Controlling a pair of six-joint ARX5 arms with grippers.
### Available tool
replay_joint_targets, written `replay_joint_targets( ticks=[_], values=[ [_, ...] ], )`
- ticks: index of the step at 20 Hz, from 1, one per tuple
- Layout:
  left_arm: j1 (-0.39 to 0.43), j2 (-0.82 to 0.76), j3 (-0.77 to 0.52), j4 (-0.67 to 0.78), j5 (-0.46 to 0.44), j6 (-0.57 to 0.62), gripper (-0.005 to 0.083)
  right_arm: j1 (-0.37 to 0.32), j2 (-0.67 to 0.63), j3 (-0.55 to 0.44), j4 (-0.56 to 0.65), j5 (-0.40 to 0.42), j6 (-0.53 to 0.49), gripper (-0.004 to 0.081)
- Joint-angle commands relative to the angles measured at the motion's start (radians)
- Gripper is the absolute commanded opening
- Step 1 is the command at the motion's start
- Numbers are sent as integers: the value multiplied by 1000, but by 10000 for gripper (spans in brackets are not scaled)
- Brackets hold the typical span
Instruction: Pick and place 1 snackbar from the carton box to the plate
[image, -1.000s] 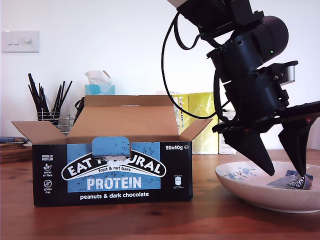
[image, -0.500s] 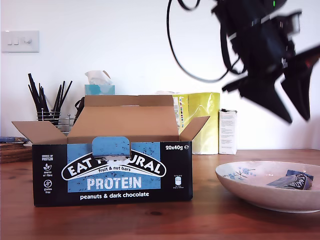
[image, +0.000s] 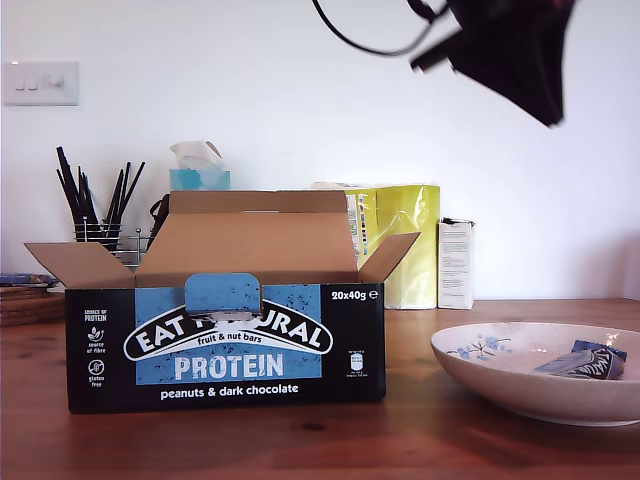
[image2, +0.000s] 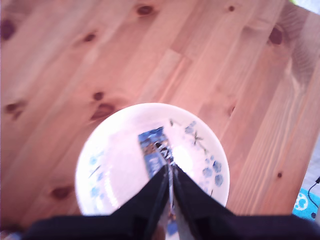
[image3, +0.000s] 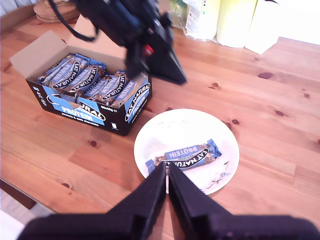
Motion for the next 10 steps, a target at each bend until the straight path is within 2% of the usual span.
replay_joint_targets(
  ticks=[1, 6, 8, 10],
  values=[
    [13, 2, -4, -23, -7, 7, -24, 3, -11, -3, 8, 1, -3, -13],
    [20, -49, -39, -38, -11, 13, -24, 3, -11, -3, 8, 21, -8, -13],
    [21, -86, -127, 0, -15, 15, -24, 3, -11, -3, 8, 24, -17, -13],
    [25, -159, -278, 100, -15, 15, -24, 3, -11, -3, 7, 26, -23, -13]
  ],
)
